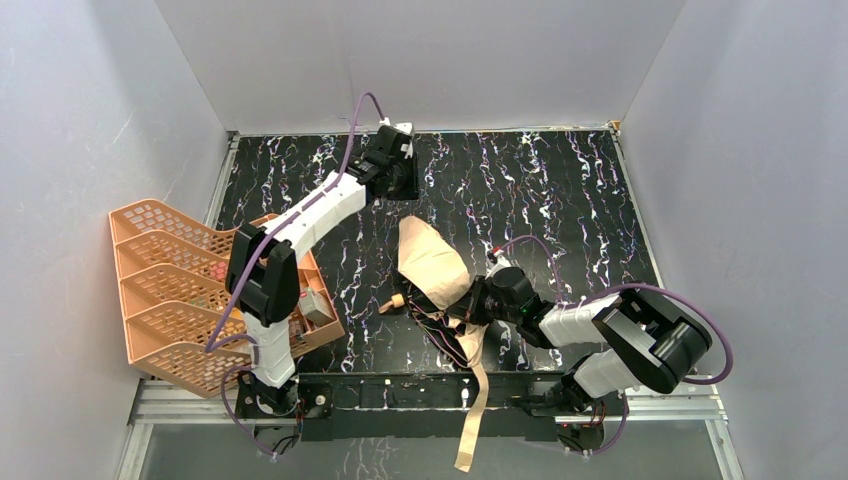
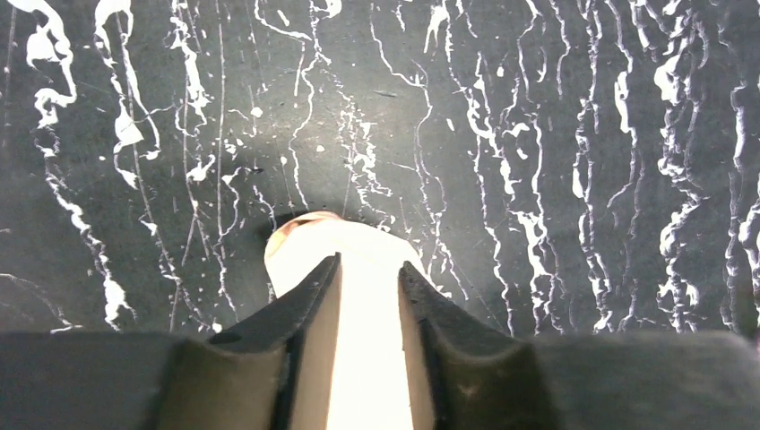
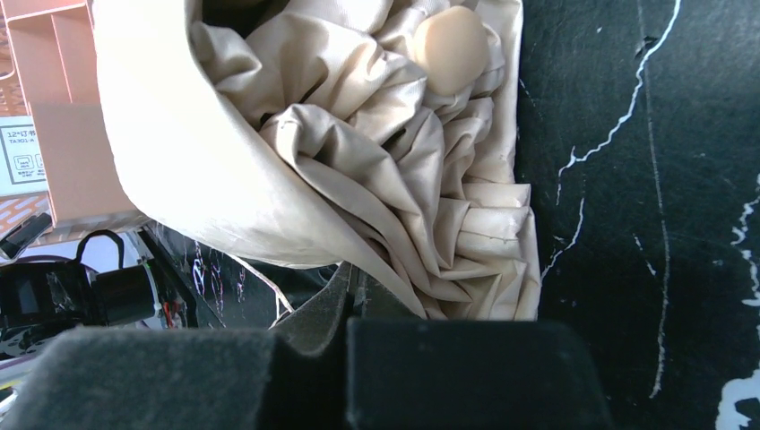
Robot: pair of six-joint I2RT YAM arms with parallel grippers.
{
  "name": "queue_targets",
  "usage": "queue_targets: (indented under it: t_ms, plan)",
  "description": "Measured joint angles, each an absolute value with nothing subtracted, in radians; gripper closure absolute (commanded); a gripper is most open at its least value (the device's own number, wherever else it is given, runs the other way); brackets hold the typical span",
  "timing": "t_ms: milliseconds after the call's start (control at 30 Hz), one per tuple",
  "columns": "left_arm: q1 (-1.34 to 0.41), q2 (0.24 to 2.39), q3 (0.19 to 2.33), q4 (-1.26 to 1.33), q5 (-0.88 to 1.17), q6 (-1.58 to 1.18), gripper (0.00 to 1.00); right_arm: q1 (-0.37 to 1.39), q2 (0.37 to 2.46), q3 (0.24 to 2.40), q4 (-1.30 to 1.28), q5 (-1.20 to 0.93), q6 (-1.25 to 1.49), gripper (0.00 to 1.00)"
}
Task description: Put away the umbrella
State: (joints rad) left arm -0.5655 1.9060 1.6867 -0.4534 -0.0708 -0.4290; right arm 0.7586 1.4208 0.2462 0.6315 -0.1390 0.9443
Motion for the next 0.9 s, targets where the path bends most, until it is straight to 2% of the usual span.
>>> queue_targets:
  t_ms: [233, 367, 667, 900]
  plan:
    - [-0.54, 1.88, 1.595, -0.351, 0.031, -0.45, 0.19, 0.759, 1.422, 0.246, 0.632, -0.14, 0.944, 1.0]
    - [-0.515, 1.877, 1.561, -0.323, 0.09, -0.475, 0.02, 0.757, 1.422, 0.246, 0.633, -0.142, 0.944, 1.0]
    - [-0.414, 1.769, 1.275, -0.206, 0.185, -0.582, 0.02, 0.757, 1.422, 0.245, 0.638, -0.143, 0.944, 1.0]
    - [-0.382, 1.747, 1.091, -0.023, 0.337, -0.666, 0.02, 0.755, 1.431, 0.241, 0.663, -0.151, 0.949, 1.0]
